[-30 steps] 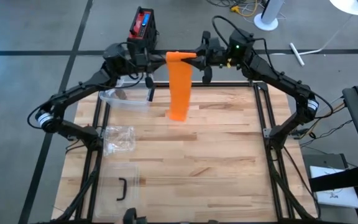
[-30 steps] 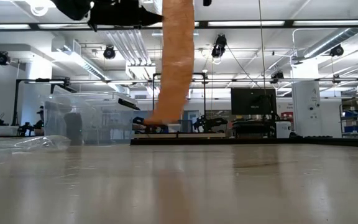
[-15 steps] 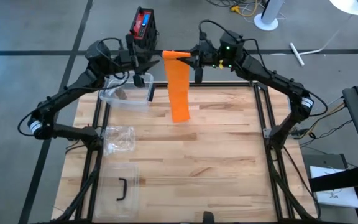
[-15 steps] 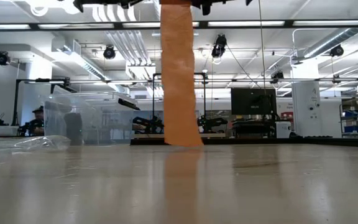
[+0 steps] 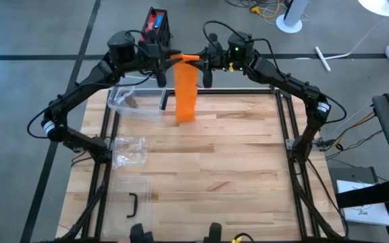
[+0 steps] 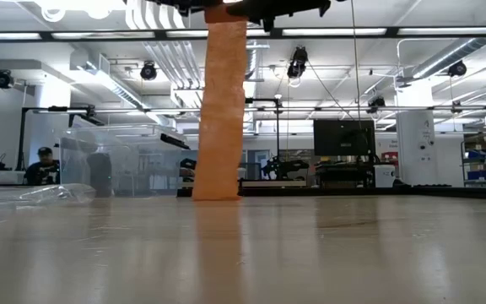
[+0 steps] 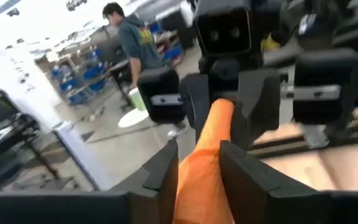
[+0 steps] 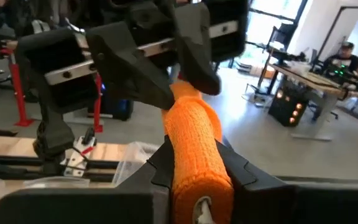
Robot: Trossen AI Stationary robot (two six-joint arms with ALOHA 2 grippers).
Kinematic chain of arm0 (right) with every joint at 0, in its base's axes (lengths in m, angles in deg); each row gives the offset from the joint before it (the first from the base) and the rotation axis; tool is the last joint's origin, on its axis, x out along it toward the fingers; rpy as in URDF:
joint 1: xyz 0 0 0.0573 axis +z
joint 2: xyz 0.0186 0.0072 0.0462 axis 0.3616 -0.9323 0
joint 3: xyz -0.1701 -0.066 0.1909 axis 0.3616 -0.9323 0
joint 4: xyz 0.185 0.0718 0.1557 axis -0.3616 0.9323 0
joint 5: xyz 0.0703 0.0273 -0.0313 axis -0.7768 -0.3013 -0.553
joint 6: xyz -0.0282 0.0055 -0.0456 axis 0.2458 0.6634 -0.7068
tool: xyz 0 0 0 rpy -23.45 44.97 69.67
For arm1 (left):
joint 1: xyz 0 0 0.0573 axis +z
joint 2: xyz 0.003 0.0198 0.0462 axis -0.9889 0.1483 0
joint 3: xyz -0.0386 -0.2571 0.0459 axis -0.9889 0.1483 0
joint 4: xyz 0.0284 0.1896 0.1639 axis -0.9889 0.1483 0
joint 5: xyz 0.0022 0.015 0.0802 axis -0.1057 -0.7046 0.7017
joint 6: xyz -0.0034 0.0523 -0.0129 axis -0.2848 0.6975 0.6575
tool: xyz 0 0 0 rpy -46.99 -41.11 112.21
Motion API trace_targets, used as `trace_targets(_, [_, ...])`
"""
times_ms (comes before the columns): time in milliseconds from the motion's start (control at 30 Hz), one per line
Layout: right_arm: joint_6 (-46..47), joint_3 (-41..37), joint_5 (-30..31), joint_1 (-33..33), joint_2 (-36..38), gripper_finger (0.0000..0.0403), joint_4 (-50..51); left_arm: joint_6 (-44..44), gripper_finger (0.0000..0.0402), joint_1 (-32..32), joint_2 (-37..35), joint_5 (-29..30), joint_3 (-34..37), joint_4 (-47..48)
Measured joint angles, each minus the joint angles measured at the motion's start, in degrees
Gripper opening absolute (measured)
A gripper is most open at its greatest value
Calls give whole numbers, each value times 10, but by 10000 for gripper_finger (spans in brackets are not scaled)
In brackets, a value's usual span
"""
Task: Roll bandage
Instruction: Roll the orange bandage
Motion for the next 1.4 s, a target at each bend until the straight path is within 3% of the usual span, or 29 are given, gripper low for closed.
trace_targets(267, [-11,-2,18,0,3,52,20,47,10,0,14,34,-26,72])
trace_targets(900, [-71,-1,60,2,11,54,42,87,0,3,-14,83,-23,139])
trace_targets(1133, [-80,0,61,2,12,55,47,92,27,-11,-15,86,-22,124])
trace_targets(1400, [-103,0,60,3,12,51,54,88,115,-31,-15,70,-22,115])
